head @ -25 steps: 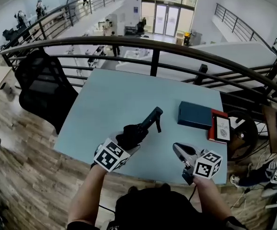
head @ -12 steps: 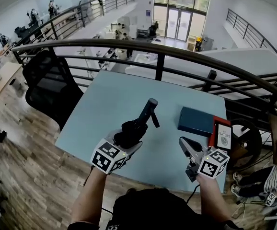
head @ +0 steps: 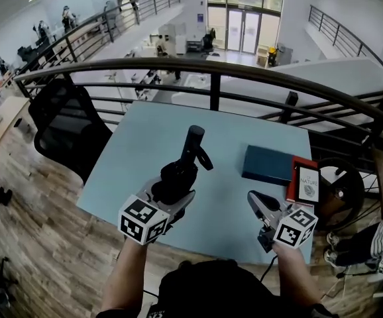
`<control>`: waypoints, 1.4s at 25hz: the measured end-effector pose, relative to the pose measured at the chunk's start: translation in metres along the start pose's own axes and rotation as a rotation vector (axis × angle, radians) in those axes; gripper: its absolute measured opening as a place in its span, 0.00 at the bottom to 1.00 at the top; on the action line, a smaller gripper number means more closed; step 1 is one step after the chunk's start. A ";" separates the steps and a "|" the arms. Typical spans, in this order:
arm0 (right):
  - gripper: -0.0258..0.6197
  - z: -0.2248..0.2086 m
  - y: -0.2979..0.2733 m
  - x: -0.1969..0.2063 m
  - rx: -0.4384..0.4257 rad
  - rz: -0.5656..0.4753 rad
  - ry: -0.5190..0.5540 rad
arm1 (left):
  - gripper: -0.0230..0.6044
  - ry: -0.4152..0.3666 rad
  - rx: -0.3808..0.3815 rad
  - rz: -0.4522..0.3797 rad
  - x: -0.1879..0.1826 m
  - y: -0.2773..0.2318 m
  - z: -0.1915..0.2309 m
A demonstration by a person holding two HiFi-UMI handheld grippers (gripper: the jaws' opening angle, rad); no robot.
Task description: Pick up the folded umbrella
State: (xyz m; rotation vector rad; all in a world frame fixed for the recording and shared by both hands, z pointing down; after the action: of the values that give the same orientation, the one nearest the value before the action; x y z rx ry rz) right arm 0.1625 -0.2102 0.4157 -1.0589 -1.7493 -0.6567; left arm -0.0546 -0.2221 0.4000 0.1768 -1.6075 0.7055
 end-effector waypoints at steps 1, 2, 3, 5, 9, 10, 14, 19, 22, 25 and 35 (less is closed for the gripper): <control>0.04 0.000 0.002 -0.001 0.003 0.001 0.006 | 0.47 0.000 -0.002 -0.013 -0.002 0.000 -0.001; 0.04 0.000 0.004 -0.002 0.006 0.002 0.012 | 0.47 -0.002 -0.006 -0.024 -0.005 0.000 -0.001; 0.04 0.000 0.005 -0.003 0.009 0.001 0.018 | 0.47 -0.003 -0.012 -0.036 -0.007 0.000 -0.001; 0.04 0.000 0.007 -0.005 0.015 -0.003 0.026 | 0.47 0.004 -0.019 -0.060 -0.013 0.002 0.000; 0.04 0.000 0.010 -0.008 0.020 -0.006 0.039 | 0.47 0.008 -0.050 -0.099 -0.022 0.003 0.001; 0.04 0.001 0.011 -0.008 0.019 -0.005 0.041 | 0.47 -0.003 -0.066 -0.102 -0.022 0.002 0.001; 0.04 0.005 0.010 -0.005 0.013 0.001 0.052 | 0.47 0.011 -0.087 -0.121 -0.021 0.001 0.000; 0.04 0.006 0.006 -0.002 0.010 0.010 0.055 | 0.47 0.077 -0.057 -0.175 -0.019 0.002 -0.003; 0.04 0.005 0.007 -0.001 0.010 0.008 0.055 | 0.47 0.114 -0.023 -0.215 -0.019 0.004 -0.008; 0.04 0.004 0.009 -0.002 0.003 -0.006 0.063 | 0.47 0.122 -0.032 -0.220 -0.018 0.002 -0.009; 0.04 0.011 0.009 -0.005 0.006 -0.001 0.107 | 0.47 0.146 -0.050 -0.235 -0.021 0.008 -0.004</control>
State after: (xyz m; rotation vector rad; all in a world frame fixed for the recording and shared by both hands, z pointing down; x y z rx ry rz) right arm 0.1668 -0.1990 0.4064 -1.0010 -1.6583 -0.6957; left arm -0.0513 -0.2191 0.3776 0.2672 -1.4351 0.4853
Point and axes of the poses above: the fingertips, and each gripper's own axes: y backward along the fingers, z to its left, x out of its underside, the point moved 3 cm from there along y, backward along the fingers, and after that the axes turned 11 degrees about -x, right-handed, at the moved point
